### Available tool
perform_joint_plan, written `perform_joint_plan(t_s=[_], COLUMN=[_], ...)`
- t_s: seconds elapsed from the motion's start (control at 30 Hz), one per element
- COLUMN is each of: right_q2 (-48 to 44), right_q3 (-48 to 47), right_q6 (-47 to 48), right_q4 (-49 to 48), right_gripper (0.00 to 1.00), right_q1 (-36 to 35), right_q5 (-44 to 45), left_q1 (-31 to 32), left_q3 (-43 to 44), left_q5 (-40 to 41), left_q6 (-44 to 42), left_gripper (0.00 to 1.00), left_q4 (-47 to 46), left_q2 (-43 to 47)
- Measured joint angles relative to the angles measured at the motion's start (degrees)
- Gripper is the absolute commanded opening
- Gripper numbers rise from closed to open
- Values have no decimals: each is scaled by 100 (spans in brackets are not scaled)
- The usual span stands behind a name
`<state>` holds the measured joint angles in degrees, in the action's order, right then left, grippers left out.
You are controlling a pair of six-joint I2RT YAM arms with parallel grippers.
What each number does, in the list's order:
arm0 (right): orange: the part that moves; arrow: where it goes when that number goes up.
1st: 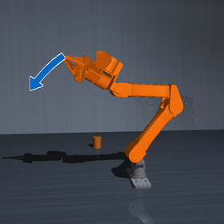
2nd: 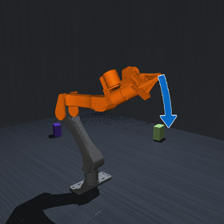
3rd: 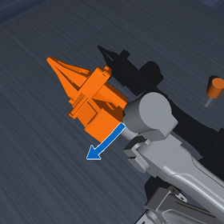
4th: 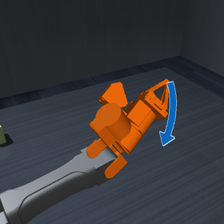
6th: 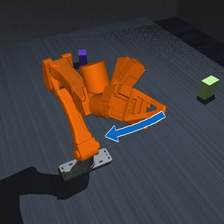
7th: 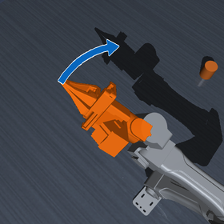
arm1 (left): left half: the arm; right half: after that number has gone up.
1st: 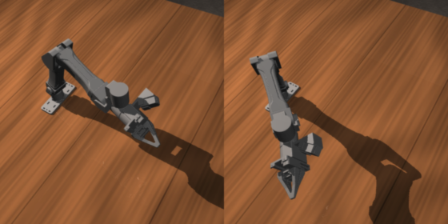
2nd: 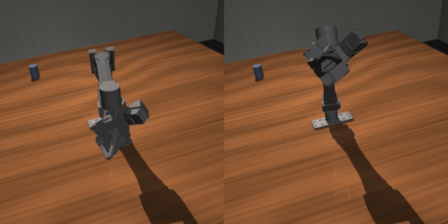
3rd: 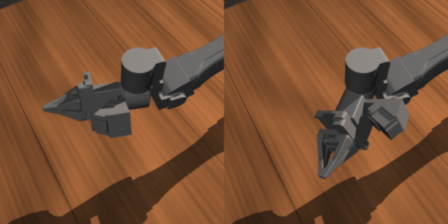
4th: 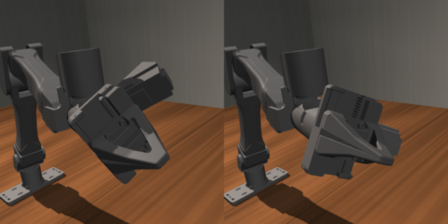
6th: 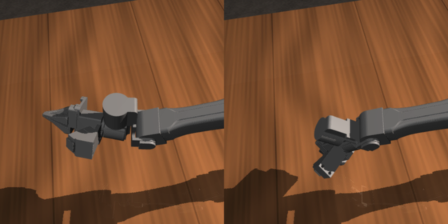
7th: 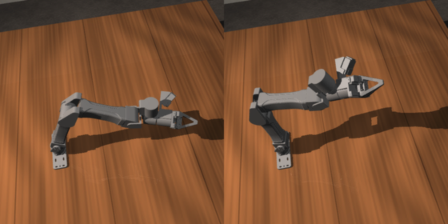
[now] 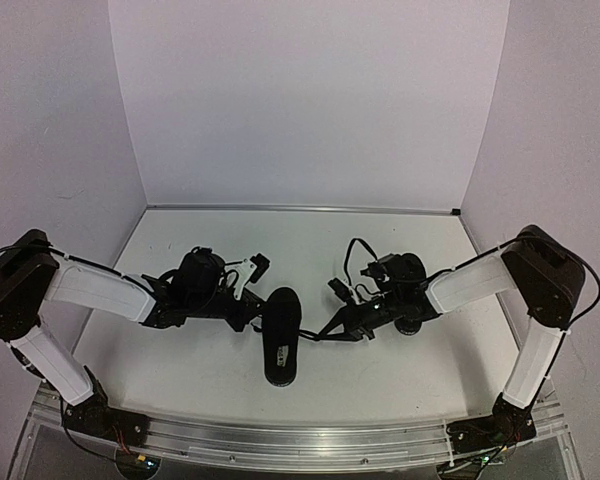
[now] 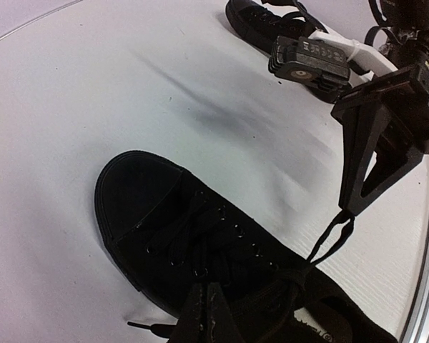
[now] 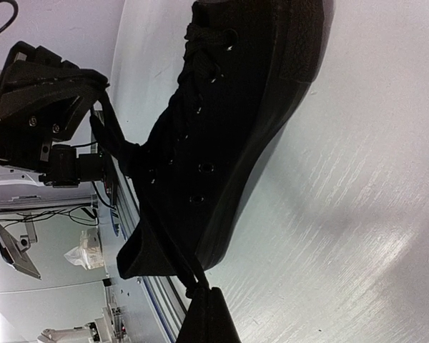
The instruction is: Tie the shoes
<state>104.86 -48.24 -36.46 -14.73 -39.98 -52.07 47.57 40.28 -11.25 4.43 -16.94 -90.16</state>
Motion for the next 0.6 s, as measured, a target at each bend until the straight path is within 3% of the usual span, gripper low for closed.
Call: perform_joint_plan(t_s=[0.13,0.4,0.6], right_q2=[17,57,113], right_q3=[-29,-67,-128], right_q6=[26,31,36], right_q4=[13,80,99], right_gripper=[0,0,0], right_q1=[-43,-74,-88], right_q5=[-9,-14,-28], left_q1=[-2,-43,-592], left_q3=[265,379,-43], left_q5=[96,206,282], left_q6=[-7,10,175], left_gripper=[3,50,64], left_q4=[133,302,494], left_q2=[-212,-300,300])
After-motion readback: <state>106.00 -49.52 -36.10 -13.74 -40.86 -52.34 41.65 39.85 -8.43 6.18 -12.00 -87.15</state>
